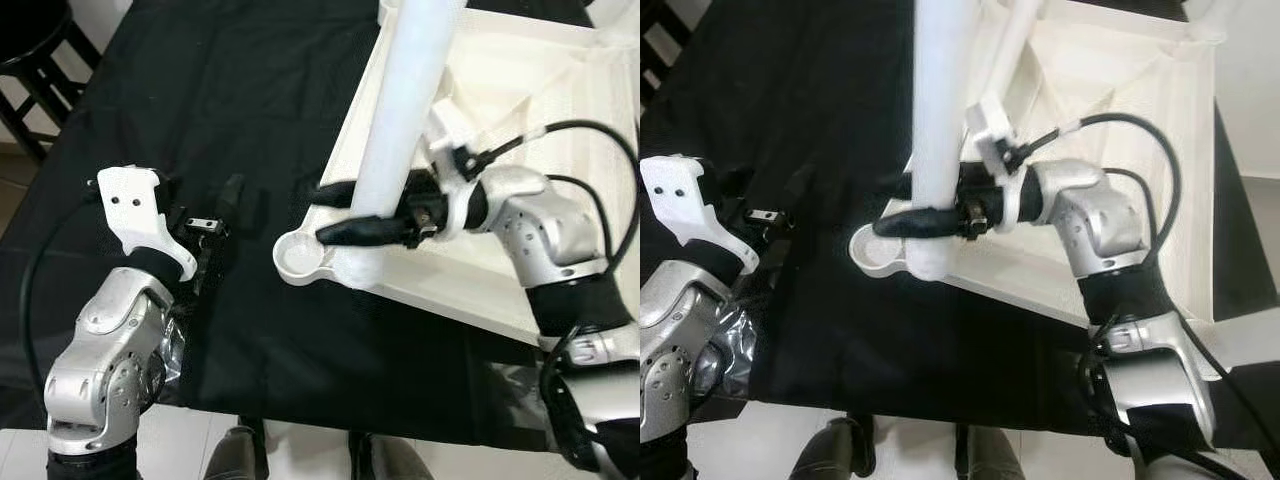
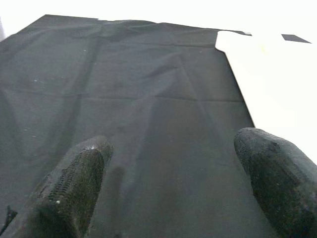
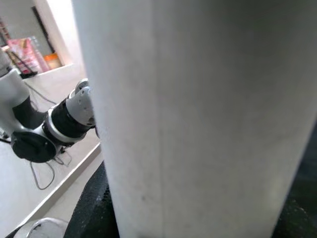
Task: Building children table
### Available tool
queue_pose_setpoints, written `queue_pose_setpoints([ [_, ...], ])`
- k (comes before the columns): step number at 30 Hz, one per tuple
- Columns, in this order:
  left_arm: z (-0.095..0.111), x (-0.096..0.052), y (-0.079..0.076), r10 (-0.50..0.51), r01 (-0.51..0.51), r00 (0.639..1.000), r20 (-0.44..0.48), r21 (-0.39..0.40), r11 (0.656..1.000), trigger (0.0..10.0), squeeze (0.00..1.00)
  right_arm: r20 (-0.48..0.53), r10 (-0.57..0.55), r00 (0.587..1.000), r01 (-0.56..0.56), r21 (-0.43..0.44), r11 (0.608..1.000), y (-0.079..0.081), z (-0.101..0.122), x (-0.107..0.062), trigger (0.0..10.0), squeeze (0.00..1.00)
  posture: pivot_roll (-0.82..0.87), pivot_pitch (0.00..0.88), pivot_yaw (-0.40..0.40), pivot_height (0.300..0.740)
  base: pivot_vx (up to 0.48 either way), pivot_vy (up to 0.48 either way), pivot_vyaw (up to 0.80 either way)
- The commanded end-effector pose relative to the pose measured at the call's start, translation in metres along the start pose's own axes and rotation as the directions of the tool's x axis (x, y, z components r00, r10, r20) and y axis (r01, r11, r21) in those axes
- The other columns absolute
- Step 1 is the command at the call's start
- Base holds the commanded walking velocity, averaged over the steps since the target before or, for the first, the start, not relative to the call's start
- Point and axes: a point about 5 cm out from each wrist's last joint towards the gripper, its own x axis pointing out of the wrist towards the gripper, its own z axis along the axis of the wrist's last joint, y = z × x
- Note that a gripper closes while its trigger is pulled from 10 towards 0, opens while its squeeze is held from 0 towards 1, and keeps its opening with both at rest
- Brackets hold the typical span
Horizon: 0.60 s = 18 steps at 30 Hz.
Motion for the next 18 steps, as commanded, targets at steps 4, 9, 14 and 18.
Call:
queue_pose_setpoints([
  [4, 0.001, -0.006, 0.002, 0.029, -0.029, 1.000, -0.001, 0.032, 0.999, 10.0, 0.00, -0.021, 0.032, 0.999, -0.033, -0.063, 0.997, -0.002, 0.000, 0.019, 10.0, 0.00, -0.01, 0.403, 0.011, 0.740, 0.000, 0.000, 0.00],
  [9, 0.003, -0.010, 0.007, 0.065, -0.065, 0.998, -0.004, 0.055, 0.996, 10.0, 0.00, -0.041, 0.016, 0.999, -0.020, -0.094, 0.995, -0.018, 0.002, 0.039, 10.0, 0.00, 0.01, 0.416, 0.009, 0.740, 0.000, 0.000, 0.00],
  [14, 0.004, -0.013, 0.011, 0.081, -0.081, 0.997, -0.007, 0.070, 0.994, 10.0, 0.00, -0.072, 0.000, 0.997, -0.006, -0.090, 0.996, -0.026, -0.001, 0.040, 10.0, 0.00, 0.02, 0.423, 0.001, 0.740, 0.000, 0.000, 0.00],
  [18, 0.006, -0.017, 0.015, 0.097, -0.096, 0.995, -0.005, 0.085, 0.992, 10.0, 0.00, -0.064, 0.016, 0.998, -0.019, -0.045, 0.999, -0.030, 0.000, 0.042, 10.0, 0.00, 0.02, 0.437, -0.006, 0.740, 0.000, 0.000, 0.00],
])
